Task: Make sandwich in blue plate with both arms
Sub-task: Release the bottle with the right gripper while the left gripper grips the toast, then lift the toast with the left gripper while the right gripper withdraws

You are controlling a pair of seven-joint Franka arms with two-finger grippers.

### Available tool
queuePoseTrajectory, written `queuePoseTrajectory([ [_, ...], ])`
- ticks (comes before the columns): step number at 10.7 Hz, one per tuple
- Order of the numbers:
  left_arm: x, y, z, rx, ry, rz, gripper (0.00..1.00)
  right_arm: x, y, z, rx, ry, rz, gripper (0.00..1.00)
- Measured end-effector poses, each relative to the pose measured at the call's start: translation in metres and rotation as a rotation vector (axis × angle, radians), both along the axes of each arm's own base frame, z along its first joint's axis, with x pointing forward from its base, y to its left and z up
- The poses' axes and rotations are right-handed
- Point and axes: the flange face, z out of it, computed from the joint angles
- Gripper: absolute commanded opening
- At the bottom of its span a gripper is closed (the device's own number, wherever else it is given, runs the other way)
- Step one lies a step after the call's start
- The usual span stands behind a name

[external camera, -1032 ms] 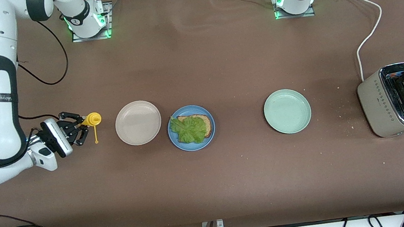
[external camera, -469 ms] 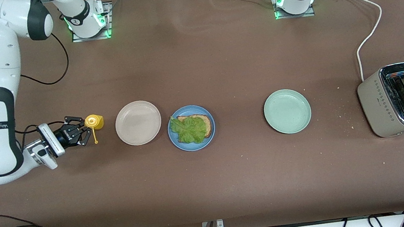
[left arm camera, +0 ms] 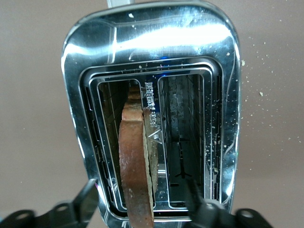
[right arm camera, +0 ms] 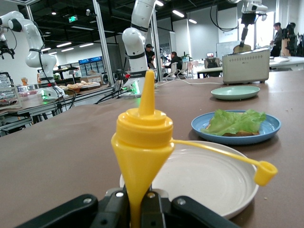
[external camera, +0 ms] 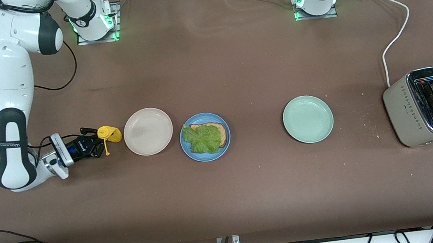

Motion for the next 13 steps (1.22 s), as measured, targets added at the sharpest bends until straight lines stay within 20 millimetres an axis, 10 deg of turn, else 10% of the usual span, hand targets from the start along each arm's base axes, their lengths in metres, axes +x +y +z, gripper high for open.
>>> queuePoseTrajectory([
  [2, 0.0, 0.0, 0.001, 0.0, -0.002, -0.001, 0.0, -0.003, -0.006, -0.004, 0.026, -0.016, 0.002, 1.0],
  [7, 0.001, 0.001, 0.011, -0.004, -0.005, -0.029, 0.0, -0.009, -0.016, -0.015, 0.035, 0.002, -0.011, 1.0],
  [13, -0.033, -0.008, 0.135, -0.006, -0.007, -0.054, 0.0, -0.007, -0.081, -0.005, -0.099, 0.172, -0.15, 1.0],
])
